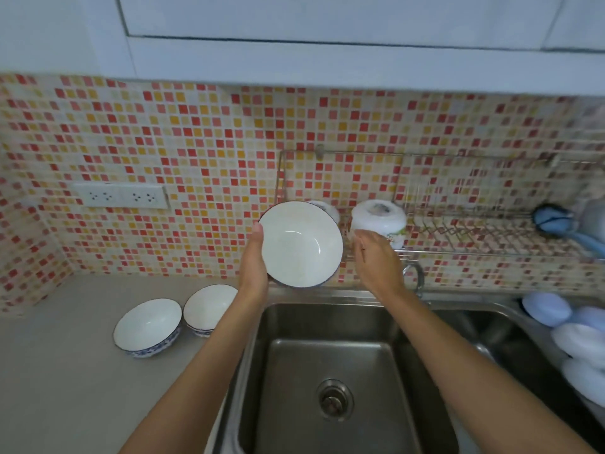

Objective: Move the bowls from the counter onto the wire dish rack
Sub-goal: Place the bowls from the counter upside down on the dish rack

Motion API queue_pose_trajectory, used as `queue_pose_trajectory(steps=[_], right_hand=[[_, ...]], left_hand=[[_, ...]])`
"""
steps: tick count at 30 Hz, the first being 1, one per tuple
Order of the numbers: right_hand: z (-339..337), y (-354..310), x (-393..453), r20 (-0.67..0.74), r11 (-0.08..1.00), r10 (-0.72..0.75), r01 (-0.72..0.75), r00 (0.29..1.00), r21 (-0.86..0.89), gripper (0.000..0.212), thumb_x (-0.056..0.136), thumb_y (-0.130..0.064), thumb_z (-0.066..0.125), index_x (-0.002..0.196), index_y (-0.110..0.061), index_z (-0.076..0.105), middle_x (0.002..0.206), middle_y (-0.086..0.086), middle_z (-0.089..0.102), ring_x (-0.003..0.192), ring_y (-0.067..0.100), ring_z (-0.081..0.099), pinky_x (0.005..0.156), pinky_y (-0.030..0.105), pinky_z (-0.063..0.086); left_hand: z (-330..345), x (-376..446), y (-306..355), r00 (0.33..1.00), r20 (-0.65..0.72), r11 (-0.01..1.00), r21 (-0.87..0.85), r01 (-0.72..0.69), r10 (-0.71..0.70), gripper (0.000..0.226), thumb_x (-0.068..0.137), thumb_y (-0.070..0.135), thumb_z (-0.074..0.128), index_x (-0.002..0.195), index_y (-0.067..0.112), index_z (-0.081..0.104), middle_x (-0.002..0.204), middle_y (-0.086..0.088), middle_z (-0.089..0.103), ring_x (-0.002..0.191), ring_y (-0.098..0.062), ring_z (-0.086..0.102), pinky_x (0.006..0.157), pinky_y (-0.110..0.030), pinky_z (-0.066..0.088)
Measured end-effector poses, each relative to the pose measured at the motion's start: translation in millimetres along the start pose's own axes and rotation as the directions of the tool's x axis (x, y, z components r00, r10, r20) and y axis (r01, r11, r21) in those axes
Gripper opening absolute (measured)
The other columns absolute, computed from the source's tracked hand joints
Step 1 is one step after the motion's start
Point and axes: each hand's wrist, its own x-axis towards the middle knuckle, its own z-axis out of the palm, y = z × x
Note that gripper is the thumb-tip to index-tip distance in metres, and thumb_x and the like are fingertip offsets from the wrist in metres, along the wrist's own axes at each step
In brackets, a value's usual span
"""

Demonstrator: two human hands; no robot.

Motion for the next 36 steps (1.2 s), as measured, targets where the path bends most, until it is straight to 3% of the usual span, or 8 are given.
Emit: queue_pose_trajectory(steps=[5,10,13,17,20,28,31,36], right_hand=[[17.1,41.3,-2.1,0.029,0.946,-0.201,0.202,0.979,-0.255,0.030,0.091,-0.012,0.059,0.115,0.005,0.066,0.116,0.020,0.068,0.113,0.032,0.064,0.104,0.043,0.037],[20.2,36.1,5.0,0.069,0.938,-0.182,0.194,0.981,-0.288,0.058,0.104,-0.034,0.017,0.129,0.003,0.055,0.132,0.021,0.057,0.129,0.032,0.051,0.106,0.052,0.042],[20.0,38.1,19.9,0.064,0.928,-0.167,0.179,0.984,-0.328,0.062,0.103,-0.036,0.010,0.136,0.002,0.047,0.142,0.020,0.048,0.138,0.032,0.039,0.114,0.052,0.030],[27.6,46.0,21.7,0.060,0.903,-0.200,0.208,0.978,-0.376,0.058,0.103,-0.035,0.014,0.141,0.000,0.041,0.148,0.018,0.042,0.143,0.030,0.030,0.116,0.051,0.019],[33.9,47.4,21.8,0.029,0.902,-0.195,0.191,0.980,-0.388,0.059,0.103,-0.036,0.015,0.142,0.000,0.040,0.149,0.016,0.040,0.143,0.029,0.029,0.117,0.049,0.016],[37.3,44.9,22.7,-0.053,0.925,-0.162,0.134,0.985,-0.355,0.059,0.102,-0.036,0.015,0.142,0.000,0.040,0.148,0.016,0.041,0.142,0.028,0.033,0.115,0.048,0.021],[39.9,43.1,20.4,-0.089,0.940,-0.116,0.081,0.989,-0.332,0.057,0.102,-0.036,0.019,0.142,0.000,0.040,0.148,0.016,0.042,0.142,0.026,0.033,0.115,0.047,0.024],[42.0,37.5,15.8,-0.135,0.951,-0.045,0.001,0.990,-0.309,0.057,0.103,-0.035,0.019,0.141,0.000,0.043,0.147,0.016,0.044,0.141,0.026,0.034,0.116,0.045,0.025]], left_hand=[[33.1,17.6,11.4,0.989,-0.057,0.978,0.167,-0.129,0.140,0.047,0.088,0.067,0.030,0.121,0.041,0.049,0.123,0.004,0.056,0.103,-0.020,0.058,0.083,-0.035,0.052],[61.2,39.0,24.7,0.935,-0.019,0.861,0.397,-0.317,0.354,0.054,0.094,0.060,0.030,0.135,0.027,0.043,0.127,0.003,0.049,0.109,-0.016,0.049,0.079,-0.028,0.043],[73.8,56.6,31.7,0.860,0.036,0.744,0.484,-0.461,0.509,0.057,0.092,0.060,0.038,0.136,0.023,0.044,0.128,0.000,0.056,0.110,-0.017,0.055,0.080,-0.026,0.049],[83.0,85.6,32.3,0.767,0.127,0.532,0.649,-0.544,0.629,0.061,0.090,0.062,0.041,0.141,0.028,0.037,0.136,0.000,0.050,0.123,-0.016,0.047,0.100,-0.032,0.041],[88.2,96.3,28.5,0.685,0.253,0.322,0.737,-0.594,0.683,0.067,0.089,0.061,0.040,0.145,0.026,0.029,0.136,-0.006,0.046,0.123,-0.019,0.042,0.096,-0.030,0.039],[84.9,129.2,2.8,0.376,0.651,-0.367,0.715,-0.595,0.660,0.075,0.085,0.064,0.049,0.135,0.008,0.041,0.122,-0.023,0.056,0.109,-0.035,0.049,0.096,-0.046,0.041],[84.1,138.6,-8.2,0.389,0.726,-0.473,0.674,-0.567,0.567,0.077,0.083,0.067,0.050,0.136,0.011,0.042,0.127,-0.024,0.054,0.112,-0.038,0.048,0.098,-0.049,0.042],[84.1,149.2,-16.5,0.431,0.768,-0.519,0.638,-0.568,0.473,0.077,0.081,0.068,0.050,0.135,0.013,0.048,0.127,-0.024,0.055,0.114,-0.037,0.046,0.099,-0.047,0.043]])
